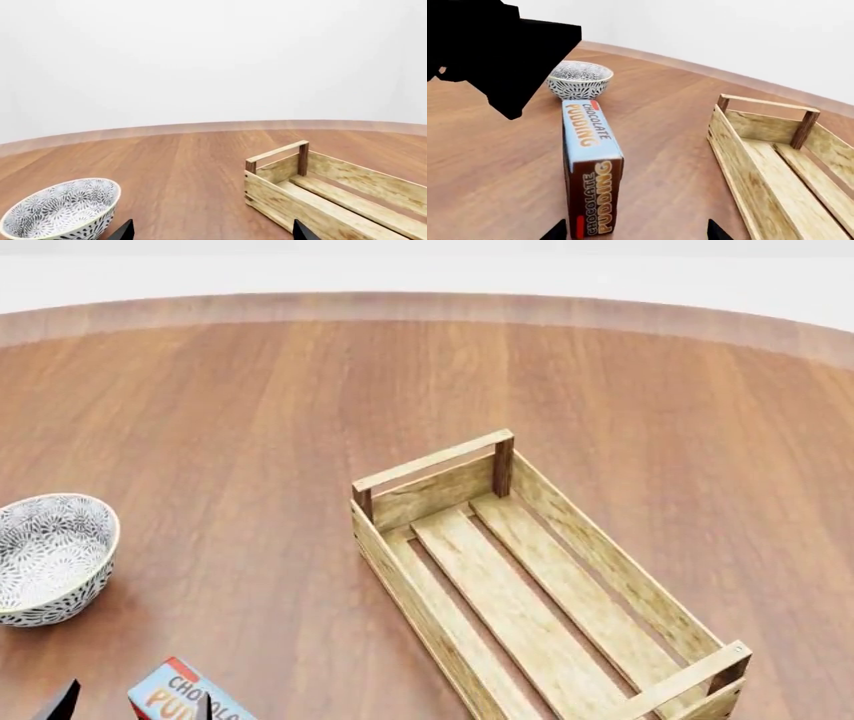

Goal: Pick up the chocolate pudding and put it in the tray.

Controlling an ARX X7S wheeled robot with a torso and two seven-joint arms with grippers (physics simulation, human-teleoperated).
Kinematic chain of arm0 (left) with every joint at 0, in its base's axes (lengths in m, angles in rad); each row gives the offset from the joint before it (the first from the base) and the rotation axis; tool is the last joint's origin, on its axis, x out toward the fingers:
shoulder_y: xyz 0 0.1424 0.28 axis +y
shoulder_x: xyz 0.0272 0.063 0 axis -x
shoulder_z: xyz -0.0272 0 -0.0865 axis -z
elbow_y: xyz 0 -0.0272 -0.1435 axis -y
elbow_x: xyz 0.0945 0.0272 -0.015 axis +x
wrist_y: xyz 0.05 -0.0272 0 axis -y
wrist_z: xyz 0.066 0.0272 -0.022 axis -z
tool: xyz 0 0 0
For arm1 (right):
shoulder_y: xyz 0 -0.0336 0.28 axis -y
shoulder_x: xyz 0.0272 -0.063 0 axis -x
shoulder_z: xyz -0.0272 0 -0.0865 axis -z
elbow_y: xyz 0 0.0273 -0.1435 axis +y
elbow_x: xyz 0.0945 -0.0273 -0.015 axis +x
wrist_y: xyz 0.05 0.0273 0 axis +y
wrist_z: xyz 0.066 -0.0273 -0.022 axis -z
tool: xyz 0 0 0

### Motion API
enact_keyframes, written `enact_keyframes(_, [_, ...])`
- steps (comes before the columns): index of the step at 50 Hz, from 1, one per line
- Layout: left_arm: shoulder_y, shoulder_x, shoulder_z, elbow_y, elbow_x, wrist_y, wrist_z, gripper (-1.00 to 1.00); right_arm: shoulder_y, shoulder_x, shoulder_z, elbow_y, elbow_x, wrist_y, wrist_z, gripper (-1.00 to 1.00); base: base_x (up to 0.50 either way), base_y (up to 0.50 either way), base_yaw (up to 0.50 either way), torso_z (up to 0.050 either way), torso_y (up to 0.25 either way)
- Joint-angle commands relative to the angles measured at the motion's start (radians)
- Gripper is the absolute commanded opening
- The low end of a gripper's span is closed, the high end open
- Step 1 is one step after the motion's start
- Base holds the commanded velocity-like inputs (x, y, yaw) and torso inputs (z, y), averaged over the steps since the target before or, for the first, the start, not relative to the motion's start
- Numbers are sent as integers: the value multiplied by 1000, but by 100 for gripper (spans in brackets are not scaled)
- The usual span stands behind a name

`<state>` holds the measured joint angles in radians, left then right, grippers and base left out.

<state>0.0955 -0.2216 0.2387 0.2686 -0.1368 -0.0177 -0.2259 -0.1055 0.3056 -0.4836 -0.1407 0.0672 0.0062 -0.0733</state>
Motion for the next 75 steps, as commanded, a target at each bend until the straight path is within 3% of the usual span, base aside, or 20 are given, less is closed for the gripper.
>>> enact_keyframes(1, [-5,-6,0,-8,-9,2,-8,100,44,-31,-24,88,-3,-30,-10,100,0,0,0,0,0])
enact_keyframes(15, [-9,-11,5,-15,-14,6,-16,100,104,-78,-33,224,6,-106,-11,100,0,0,0,0,0])
enact_keyframes(16, [-13,-10,11,-26,-6,8,-17,100,132,-127,-94,312,-41,-136,-23,100,0,0,0,0,0])
enact_keyframes(75, [-21,-34,31,-25,-32,9,-42,100,229,-211,-148,560,-52,-319,58,100,0,0,0,0,0])
